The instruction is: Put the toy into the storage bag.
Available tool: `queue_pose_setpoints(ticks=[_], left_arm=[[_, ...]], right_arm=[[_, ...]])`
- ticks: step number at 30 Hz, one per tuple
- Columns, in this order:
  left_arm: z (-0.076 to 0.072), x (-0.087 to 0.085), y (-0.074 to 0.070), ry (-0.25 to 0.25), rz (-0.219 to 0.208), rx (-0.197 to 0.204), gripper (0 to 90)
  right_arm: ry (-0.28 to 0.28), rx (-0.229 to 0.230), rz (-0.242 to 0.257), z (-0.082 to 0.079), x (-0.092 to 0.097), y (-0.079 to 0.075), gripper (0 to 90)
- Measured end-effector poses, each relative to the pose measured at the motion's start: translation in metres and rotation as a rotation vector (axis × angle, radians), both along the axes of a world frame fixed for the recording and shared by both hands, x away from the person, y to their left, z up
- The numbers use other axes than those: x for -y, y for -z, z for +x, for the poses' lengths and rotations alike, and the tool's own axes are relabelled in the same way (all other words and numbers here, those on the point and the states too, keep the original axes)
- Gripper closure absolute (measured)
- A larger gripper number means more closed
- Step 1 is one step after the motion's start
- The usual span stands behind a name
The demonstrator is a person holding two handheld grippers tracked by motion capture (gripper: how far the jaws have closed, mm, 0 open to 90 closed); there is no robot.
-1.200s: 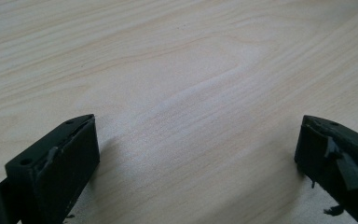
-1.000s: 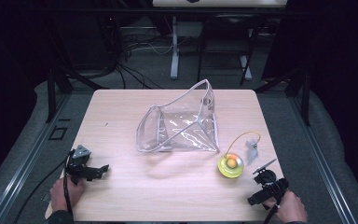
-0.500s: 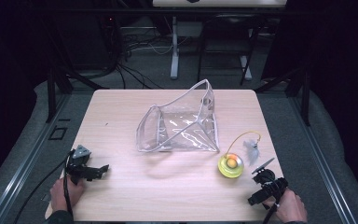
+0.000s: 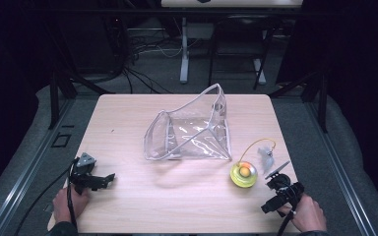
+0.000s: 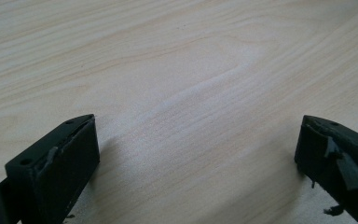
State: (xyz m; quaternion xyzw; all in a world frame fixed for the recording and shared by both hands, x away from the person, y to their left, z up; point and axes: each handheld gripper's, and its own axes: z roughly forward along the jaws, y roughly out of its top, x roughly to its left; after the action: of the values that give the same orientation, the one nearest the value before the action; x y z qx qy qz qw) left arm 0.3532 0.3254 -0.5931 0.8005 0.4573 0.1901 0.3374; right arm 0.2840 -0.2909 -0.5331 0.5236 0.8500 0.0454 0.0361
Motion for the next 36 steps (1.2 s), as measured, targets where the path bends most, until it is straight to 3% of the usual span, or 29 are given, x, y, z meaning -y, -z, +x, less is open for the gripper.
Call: queue_pose_setpoints(ticks=[8, 9, 10, 13, 15, 16, 17, 18, 20, 21, 23, 25, 26, 28, 29, 30, 31, 36], left_arm=[[0.0, 0.0, 0.0, 0.0, 0.0, 0.0, 0.0], [0.0, 0.0, 0.0, 0.0, 0.0, 0.0, 0.0], [0.0, 0.0, 0.0, 0.0, 0.0, 0.0, 0.0], [0.0, 0.0, 0.0, 0.0, 0.0, 0.0, 0.0], [0.0, 0.0, 0.0, 0.0, 0.0, 0.0, 0.0], [0.0, 0.0, 0.0, 0.0, 0.0, 0.0, 0.0], [0.0, 0.0, 0.0, 0.0, 0.0, 0.0, 0.0], [0.0, 0.0, 0.0, 0.0, 0.0, 0.0, 0.0], [0.0, 0.0, 0.0, 0.0, 0.0, 0.0, 0.0], [0.0, 0.0, 0.0, 0.0, 0.0, 0.0, 0.0], [0.0, 0.0, 0.0, 0.0, 0.0, 0.0, 0.0], [0.0, 0.0, 0.0, 0.0, 0.0, 0.0, 0.0], [0.0, 0.0, 0.0, 0.0, 0.0, 0.0, 0.0], [0.0, 0.0, 0.0, 0.0, 0.0, 0.0, 0.0], [0.0, 0.0, 0.0, 0.0, 0.0, 0.0, 0.0], [0.0, 0.0, 0.0, 0.0, 0.0, 0.0, 0.0], [0.0, 0.0, 0.0, 0.0, 0.0, 0.0, 0.0], [0.0, 0.0, 0.0, 0.0, 0.0, 0.0, 0.0]], right_arm=[[-0.021, 0.007, 0.014, 0.002, -0.001, -0.02, 0.0], [-0.005, 0.029, 0.029, 0.0, -0.003, -0.022, 0.0], [-0.041, 0.009, 0.008, 0.003, -0.002, -0.031, 0.0], [-0.031, 0.023, 0.043, 0.003, -0.002, -0.038, 0.0], [-0.045, 0.017, 0.02, 0.005, -0.002, -0.042, 0.0], [-0.028, 0.043, 0.039, 0.005, -0.001, -0.045, 0.0], [-0.051, 0.02, 0.018, 0.007, -0.001, -0.05, 0.0], [-0.038, 0.032, 0.045, 0.007, -0.001, -0.05, 0.0], [-0.059, 0.017, 0.028, 0.01, -0.001, -0.055, 0.0], [-0.036, 0.042, 0.029, 0.009, -0.002, -0.056, 0.0], [-0.06, 0.04, 0.016, 0.014, -0.004, -0.066, 0.0], [-0.071, 0.028, 0.027, 0.015, -0.004, -0.068, 0.0], [-0.044, 0.062, 0.038, 0.014, -0.007, -0.069, 0.0], [-0.071, 0.042, 0.034, 0.019, -0.006, -0.078, 0.0], [-0.041, 0.072, 0.059, 0.019, -0.007, -0.078, 0.0], [-0.041, 0.072, 0.059, 0.019, -0.007, -0.078, 0.0], [-0.066, 0.05, 0.027, 0.022, -0.005, -0.084, 0.0], [-0.058, 0.073, 0.035, 0.028, -0.003, -0.1, 0.0]])
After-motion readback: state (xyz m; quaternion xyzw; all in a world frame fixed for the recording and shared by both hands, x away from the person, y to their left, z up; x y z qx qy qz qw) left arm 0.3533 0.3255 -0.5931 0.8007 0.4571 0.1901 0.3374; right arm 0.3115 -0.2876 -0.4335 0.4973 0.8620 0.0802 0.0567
